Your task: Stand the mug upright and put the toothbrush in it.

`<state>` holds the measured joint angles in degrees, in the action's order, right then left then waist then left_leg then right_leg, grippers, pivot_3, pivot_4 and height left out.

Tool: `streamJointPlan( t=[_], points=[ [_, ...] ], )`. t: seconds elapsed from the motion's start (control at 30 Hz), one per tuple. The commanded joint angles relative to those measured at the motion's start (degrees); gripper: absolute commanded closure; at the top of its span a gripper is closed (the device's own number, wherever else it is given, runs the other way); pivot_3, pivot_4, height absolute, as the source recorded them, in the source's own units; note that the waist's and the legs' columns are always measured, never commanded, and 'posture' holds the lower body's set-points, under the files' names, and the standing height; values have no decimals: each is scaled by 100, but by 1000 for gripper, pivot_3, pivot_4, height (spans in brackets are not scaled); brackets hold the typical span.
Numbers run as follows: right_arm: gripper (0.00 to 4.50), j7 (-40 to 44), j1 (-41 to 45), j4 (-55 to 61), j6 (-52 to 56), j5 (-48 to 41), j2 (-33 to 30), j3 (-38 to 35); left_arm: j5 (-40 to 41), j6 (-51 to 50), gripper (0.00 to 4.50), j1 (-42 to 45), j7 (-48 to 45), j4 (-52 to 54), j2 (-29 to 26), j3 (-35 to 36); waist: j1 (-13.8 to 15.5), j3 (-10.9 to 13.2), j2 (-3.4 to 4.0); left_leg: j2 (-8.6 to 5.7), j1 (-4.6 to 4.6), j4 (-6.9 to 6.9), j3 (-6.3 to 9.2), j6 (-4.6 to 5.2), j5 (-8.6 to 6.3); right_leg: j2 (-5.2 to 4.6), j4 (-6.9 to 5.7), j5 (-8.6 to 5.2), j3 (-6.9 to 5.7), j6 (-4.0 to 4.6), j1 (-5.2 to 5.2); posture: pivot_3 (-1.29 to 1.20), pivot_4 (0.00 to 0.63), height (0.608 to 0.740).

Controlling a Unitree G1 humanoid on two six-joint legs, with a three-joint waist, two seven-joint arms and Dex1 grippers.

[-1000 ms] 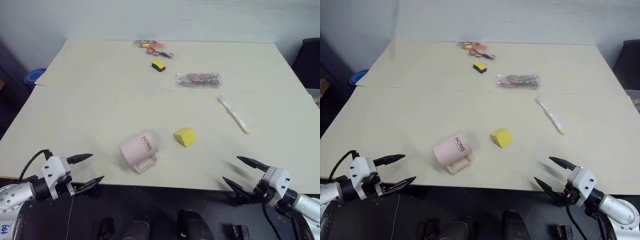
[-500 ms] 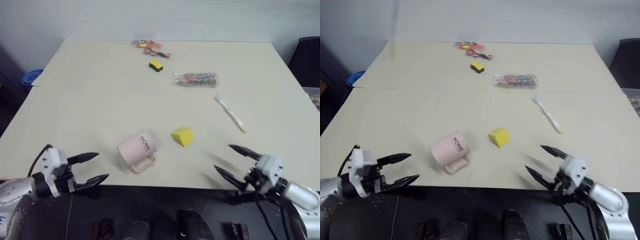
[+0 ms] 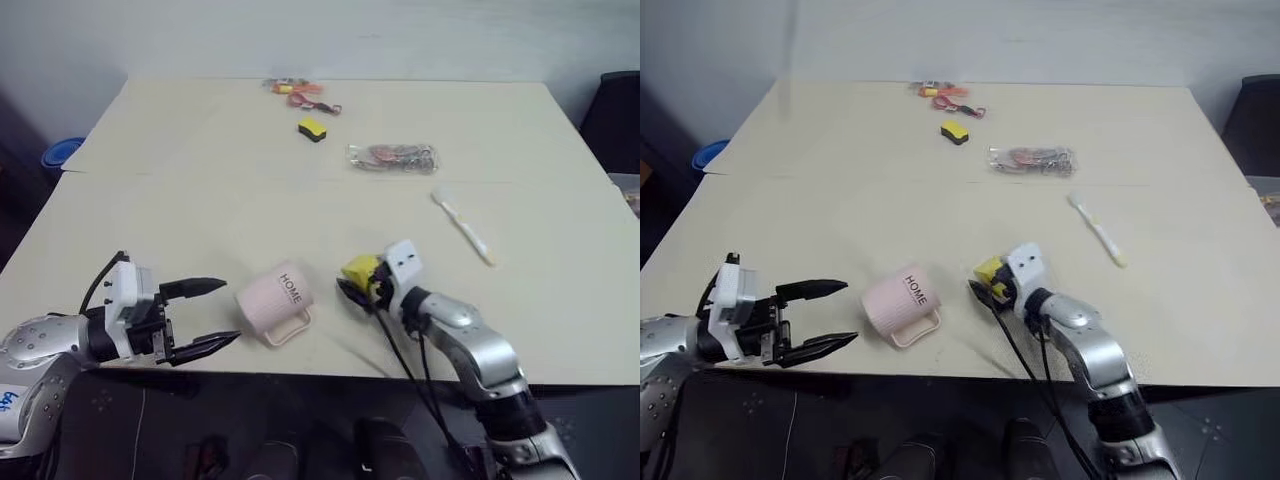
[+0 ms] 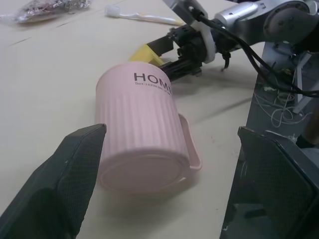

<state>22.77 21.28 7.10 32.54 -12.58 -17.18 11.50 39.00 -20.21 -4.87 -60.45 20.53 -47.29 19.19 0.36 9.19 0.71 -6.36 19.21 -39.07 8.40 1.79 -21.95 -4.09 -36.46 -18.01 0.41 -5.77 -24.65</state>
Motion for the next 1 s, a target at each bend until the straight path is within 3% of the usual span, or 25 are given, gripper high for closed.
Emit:
streamJointPlan(
  t=[0.03, 0.17, 0.3, 0.4, 0.5, 0.67, 0.77, 0.87, 0.9, 1.0],
  points=[
    [929, 92, 30, -161, -66, 5, -28, -214, -23, 124, 0, 16, -92, 77, -9, 92, -27, 0, 0, 0, -2, -1, 0, 0, 0, 0, 0, 0, 1, 0, 0, 0, 150, 740],
    [2103, 669, -360, 453, -290, -640, -346, -1023, -62, 185, 0, 127, -166, 138, 32, -73, 4, 1, 2, 0, 0, -1, 5, -1, 0, -1, -2, 0, -1, 0, 0, 0, 150, 740],
    [2135, 1212, -891, 739, -706, -1479, -837, -2500, -44, 147, 0, 344, -91, 304, 126, -282, 32, 4, 6, -6, 7, -1, 5, 5, -2, -6, -2, 1, 0, -1, 2, 0, 150, 740],
    [2135, 1571, -1267, 106, -1180, -1512, -1608, -3603, 1, 96, 0, 541, -13, 506, 200, -422, 93, 5, 7, -7, 6, -1, 3, 7, -3, -7, 4, 1, 1, -1, 3, 0, 150, 740],
    [2135, 1890, -1453, -953, -2120, -1066, -2193, -3923, -59, 73, 0, 668, 0, 560, 189, -548, 98, 5, 7, -3, 0, -1, -2, 7, -3, -5, 10, 1, 3, -1, 6, 0, 150, 740],
    [2135, 1930, -893, -2995, -3265, -764, -2299, -3982, -205, 152, 0, 1031, 188, 336, 401, -721, -20, 5, 7, 12, -13, -1, -38, -3, 3, 0, -6, 1, 13, -1, 2, 0, 150, 740],
    [1173, 1902, -751, -3638, -3312, -706, -2269, -3869, -373, 273, 0, 1102, 57, 172, 378, -833, -65, 6, 19, 14, -9, 2, -46, -4, 4, 1, -15, 1, 17, -1, -11, 0, 150, 740],
    [204, 1949, -889, -3501, -3447, -770, -2313, -3931, -636, 364, 0, 1194, 43, -87, 240, -830, -50, 6, 20, 13, -7, 1, -48, -4, 4, 1, -16, 0, 18, -1, -15, 0, 150, 740],
    [11, 1958, -1003, -3171, -3407, -903, -2305, -4035, -694, 313, 0, 1227, 92, -198, 163, -761, -43, 6, 20, 13, -3, 0, -48, -4, 4, 0, -16, 0, 19, -1, -18, 0, 150, 740],
    [11, 2225, -1493, -1982, -3291, -1266, -2331, -4142, -767, 202, 0, 1126, 14, -341, -165, -502, -23, 8, 23, 10, -1, -1, -46, -3, 4, -1, -15, 0, 20, -1, -18, 0, 150, 740]
  ],
)
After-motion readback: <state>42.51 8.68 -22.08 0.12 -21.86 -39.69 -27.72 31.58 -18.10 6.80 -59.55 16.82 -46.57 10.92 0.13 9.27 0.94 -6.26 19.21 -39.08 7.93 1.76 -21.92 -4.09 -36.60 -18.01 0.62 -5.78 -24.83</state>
